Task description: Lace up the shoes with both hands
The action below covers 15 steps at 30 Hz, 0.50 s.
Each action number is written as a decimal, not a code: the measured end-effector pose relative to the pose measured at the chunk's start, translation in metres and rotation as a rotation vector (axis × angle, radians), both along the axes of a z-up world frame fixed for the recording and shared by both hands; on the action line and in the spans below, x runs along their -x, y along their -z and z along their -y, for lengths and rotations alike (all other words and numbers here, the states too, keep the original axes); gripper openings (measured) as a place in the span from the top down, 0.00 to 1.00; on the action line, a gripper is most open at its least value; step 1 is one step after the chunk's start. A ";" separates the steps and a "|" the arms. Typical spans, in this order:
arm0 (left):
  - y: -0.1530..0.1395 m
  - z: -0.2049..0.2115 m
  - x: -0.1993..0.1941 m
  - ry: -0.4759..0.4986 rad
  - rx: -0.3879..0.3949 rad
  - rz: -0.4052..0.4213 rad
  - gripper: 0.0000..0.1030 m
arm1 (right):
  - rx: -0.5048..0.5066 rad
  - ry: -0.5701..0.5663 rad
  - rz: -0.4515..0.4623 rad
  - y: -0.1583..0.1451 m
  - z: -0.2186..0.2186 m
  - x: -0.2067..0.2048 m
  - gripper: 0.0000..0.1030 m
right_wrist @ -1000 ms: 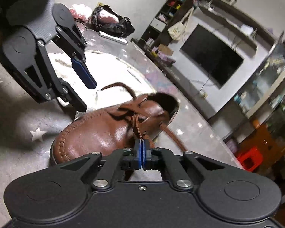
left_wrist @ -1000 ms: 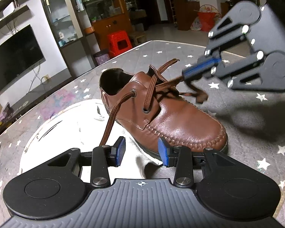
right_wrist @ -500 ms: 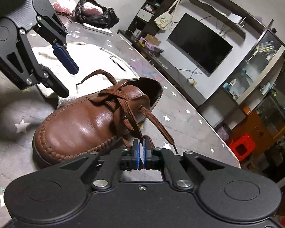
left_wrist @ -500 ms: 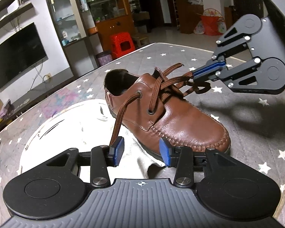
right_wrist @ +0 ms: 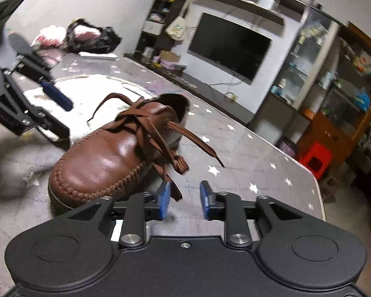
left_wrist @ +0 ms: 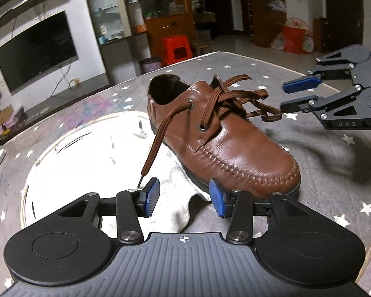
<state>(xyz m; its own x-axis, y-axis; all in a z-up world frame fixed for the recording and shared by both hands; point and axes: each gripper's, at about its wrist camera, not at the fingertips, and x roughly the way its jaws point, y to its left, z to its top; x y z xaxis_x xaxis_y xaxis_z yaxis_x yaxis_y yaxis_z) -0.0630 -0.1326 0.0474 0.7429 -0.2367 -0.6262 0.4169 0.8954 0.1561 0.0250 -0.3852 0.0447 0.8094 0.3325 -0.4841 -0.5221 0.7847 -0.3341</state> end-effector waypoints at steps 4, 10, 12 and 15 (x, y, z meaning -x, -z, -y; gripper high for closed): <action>0.002 -0.003 0.002 -0.044 -0.011 0.001 0.50 | -0.031 0.065 0.001 0.006 0.011 0.000 0.49; 0.007 -0.009 0.003 -0.132 -0.005 -0.001 0.48 | -0.078 0.162 0.003 0.015 0.028 -0.001 0.33; 0.008 -0.011 0.003 -0.160 -0.003 -0.001 0.48 | -0.093 0.194 0.004 0.018 0.034 -0.001 0.26; 0.010 -0.014 0.003 -0.211 0.003 0.006 0.45 | -0.110 0.241 0.010 0.021 0.044 -0.003 0.20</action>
<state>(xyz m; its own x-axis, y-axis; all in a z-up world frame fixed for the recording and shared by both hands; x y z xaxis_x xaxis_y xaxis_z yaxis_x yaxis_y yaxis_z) -0.0657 -0.1191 0.0372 0.7802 -0.0776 -0.6207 0.2191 0.9633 0.1551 0.0277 -0.4290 0.0234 0.8764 0.1794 -0.4470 -0.3124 0.9181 -0.2439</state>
